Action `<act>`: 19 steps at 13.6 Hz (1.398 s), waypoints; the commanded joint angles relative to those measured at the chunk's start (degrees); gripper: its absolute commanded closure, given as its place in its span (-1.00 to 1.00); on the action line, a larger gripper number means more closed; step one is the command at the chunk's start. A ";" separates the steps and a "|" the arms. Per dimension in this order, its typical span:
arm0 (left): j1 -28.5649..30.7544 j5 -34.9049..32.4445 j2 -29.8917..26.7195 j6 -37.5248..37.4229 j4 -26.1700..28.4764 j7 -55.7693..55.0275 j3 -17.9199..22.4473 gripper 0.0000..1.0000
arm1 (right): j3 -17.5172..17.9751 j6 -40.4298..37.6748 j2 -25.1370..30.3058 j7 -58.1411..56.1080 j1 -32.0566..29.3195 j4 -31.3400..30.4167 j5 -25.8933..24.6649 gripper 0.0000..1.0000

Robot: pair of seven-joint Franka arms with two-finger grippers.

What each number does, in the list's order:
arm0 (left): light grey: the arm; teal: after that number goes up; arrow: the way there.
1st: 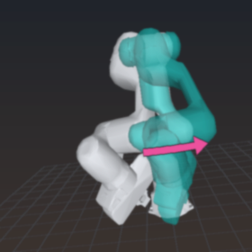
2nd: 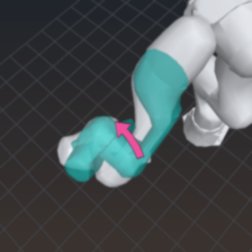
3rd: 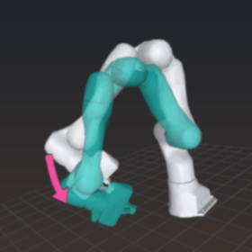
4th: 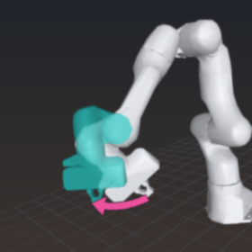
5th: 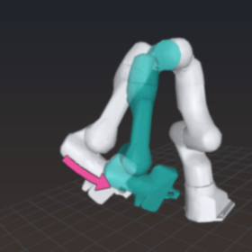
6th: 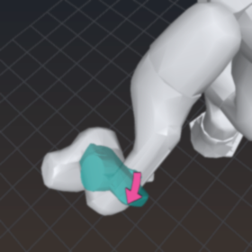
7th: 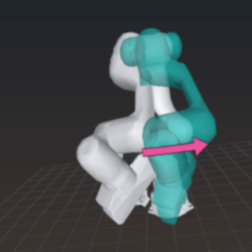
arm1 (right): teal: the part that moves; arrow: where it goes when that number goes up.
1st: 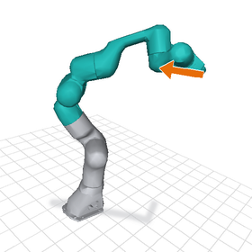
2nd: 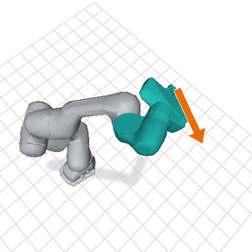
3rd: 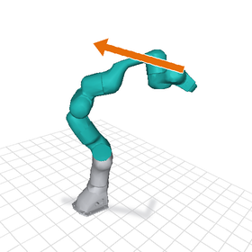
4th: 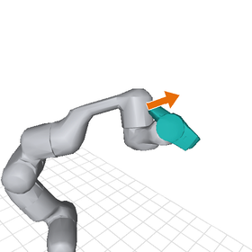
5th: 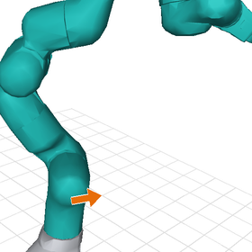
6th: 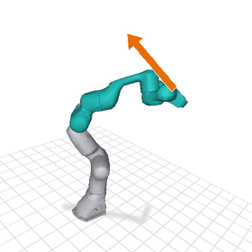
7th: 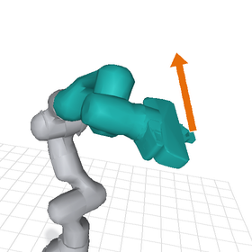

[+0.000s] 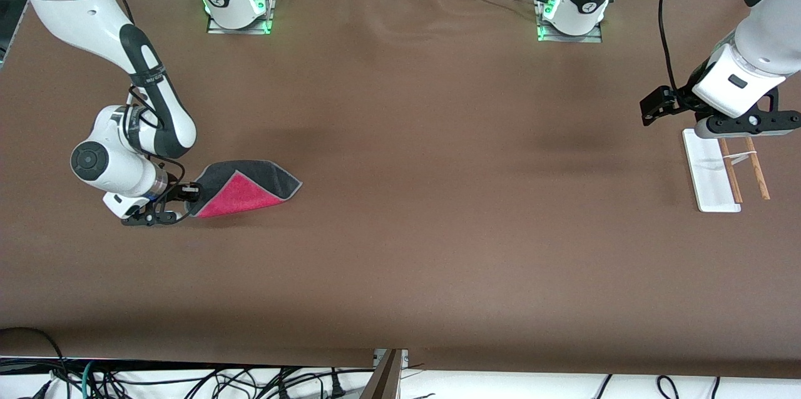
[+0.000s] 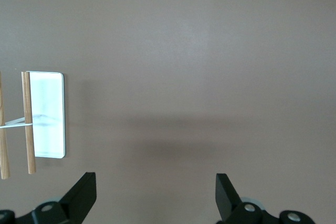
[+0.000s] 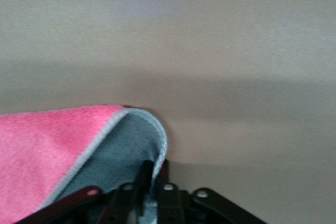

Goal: Pass towel and hang on rack
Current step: 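Lift the towel with the right gripper while the left gripper approaches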

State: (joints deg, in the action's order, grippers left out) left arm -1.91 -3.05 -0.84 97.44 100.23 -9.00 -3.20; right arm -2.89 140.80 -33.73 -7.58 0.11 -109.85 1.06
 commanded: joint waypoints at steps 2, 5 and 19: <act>-0.03 1.38 0.22 -0.85 -0.83 1.00 0.04 -1.00 | 1.92 -6.82 -0.02 -0.68 -0.55 4.19 2.54 1.00; -0.03 1.38 0.22 -0.85 -0.83 1.00 0.04 -1.00 | 3.77 -21.22 -0.02 3.00 -0.29 13.67 5.16 1.00; -0.20 1.47 2.59 -0.76 -4.34 1.79 0.04 -1.00 | 23.01 -48.08 0.07 67.29 2.78 37.77 32.74 1.00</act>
State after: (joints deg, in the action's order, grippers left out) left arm -2.31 -3.05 -0.20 97.52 99.16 -8.65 -3.26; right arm 18.49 93.27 -33.18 50.86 2.87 -74.83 28.88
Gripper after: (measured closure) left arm 0.000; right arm 0.982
